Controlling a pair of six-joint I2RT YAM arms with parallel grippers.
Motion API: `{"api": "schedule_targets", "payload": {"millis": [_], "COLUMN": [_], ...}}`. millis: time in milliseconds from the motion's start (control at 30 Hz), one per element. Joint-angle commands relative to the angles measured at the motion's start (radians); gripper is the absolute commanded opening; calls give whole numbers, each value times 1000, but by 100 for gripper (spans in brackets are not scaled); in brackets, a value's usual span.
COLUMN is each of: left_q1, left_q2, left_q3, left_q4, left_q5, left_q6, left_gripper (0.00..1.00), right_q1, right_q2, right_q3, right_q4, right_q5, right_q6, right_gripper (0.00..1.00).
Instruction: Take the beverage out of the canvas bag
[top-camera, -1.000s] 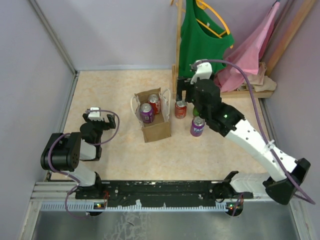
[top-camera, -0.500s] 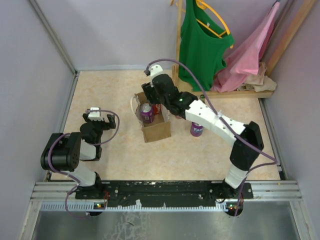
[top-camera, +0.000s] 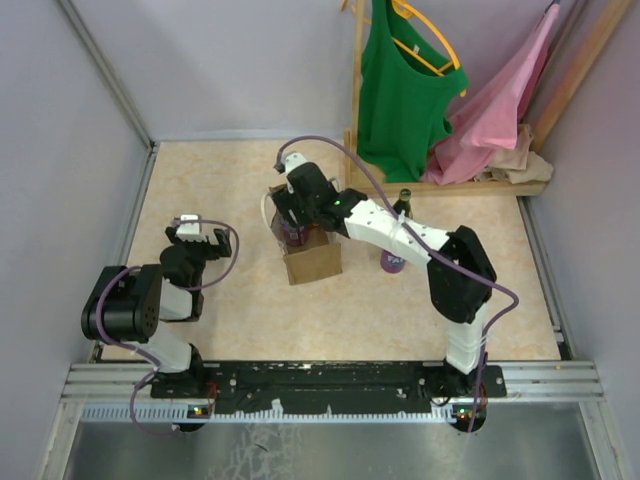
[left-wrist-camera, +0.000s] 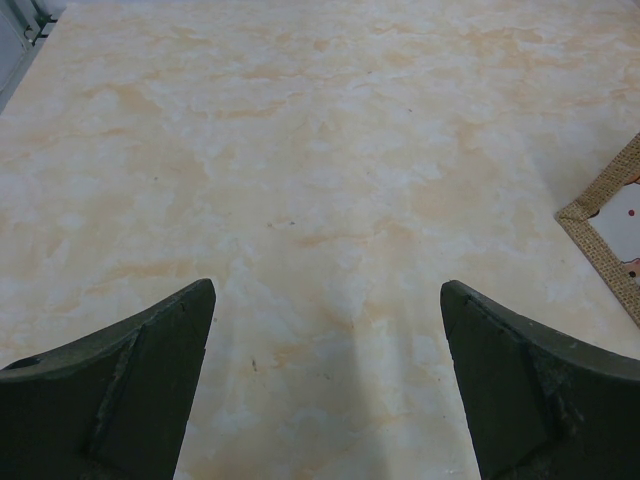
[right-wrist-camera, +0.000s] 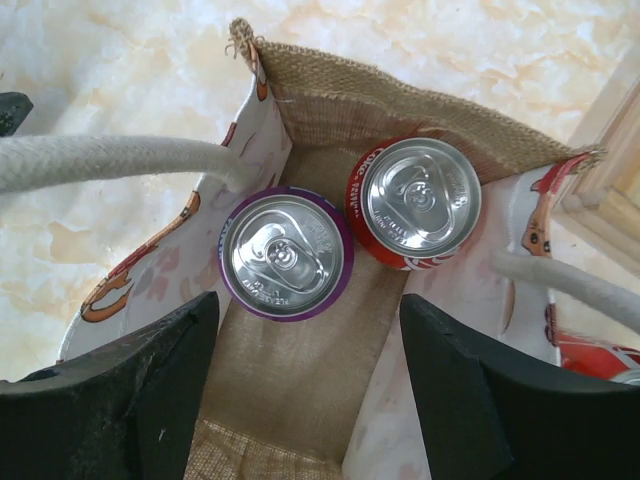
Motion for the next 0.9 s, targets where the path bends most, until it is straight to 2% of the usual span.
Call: {"api": "schedule_targets", "payload": {"millis": [0,867], "left_q1": [-1,0], "left_q2": [6,7], "left_q3": [10,10], "left_q4": [13,13], "left_q5": [9,9], "left_q6": [5,5], "left_gripper": [100,100], "right_q1": [11,11], "right_q2": [14,174], "right_q3": [39,60], "right_q4": [28,70], "right_q5": [-28,-14], "right_q6": [19,62], "right_gripper": [74,72]}}
